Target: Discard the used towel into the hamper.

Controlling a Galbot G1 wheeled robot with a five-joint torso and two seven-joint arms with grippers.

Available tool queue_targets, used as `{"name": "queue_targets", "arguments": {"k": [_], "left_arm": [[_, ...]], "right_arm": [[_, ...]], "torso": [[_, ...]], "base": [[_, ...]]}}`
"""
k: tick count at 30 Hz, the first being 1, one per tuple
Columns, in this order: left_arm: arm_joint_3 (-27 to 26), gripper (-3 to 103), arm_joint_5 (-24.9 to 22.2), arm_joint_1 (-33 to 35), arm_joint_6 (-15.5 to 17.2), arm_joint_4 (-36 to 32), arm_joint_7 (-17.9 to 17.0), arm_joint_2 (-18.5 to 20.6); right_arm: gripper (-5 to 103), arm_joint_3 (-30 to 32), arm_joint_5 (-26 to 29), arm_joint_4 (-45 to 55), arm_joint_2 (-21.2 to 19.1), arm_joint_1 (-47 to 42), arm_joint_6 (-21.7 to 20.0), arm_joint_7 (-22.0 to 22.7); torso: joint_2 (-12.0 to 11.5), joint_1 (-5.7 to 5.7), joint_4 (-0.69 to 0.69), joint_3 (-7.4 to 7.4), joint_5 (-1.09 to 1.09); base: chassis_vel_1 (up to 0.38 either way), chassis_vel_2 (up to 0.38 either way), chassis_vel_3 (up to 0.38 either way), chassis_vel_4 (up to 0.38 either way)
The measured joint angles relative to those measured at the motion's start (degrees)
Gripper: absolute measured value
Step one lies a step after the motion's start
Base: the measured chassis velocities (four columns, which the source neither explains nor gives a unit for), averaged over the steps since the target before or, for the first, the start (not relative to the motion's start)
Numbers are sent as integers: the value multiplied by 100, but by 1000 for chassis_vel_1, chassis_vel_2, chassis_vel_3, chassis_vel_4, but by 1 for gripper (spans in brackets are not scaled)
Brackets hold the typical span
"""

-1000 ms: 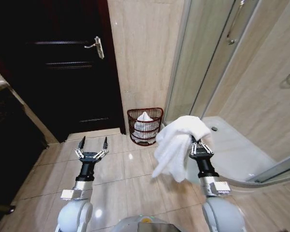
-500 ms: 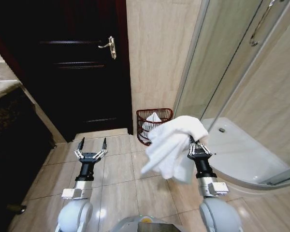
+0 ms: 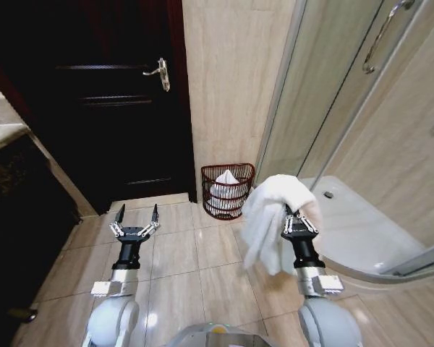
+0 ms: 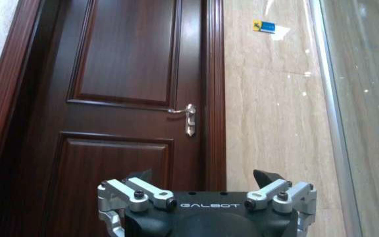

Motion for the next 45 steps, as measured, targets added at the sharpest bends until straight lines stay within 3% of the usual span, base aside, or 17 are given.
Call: {"name": "queue_targets", "arguments": {"k": [21,45], "left_arm": [[27,100,150,-18,77,-6,10,-70],[41,100,239,51,70,-129,12,-136]], "right_arm": [[5,104,72,-83,-30,110,23,-9],[5,99,140,-9,-31,10,63,-29]], "torso": [[533,194,0,337,0],[1103,418,1,687,0]], "base": [[-6,6,5,-6],[-97,100,108,-101]]}}
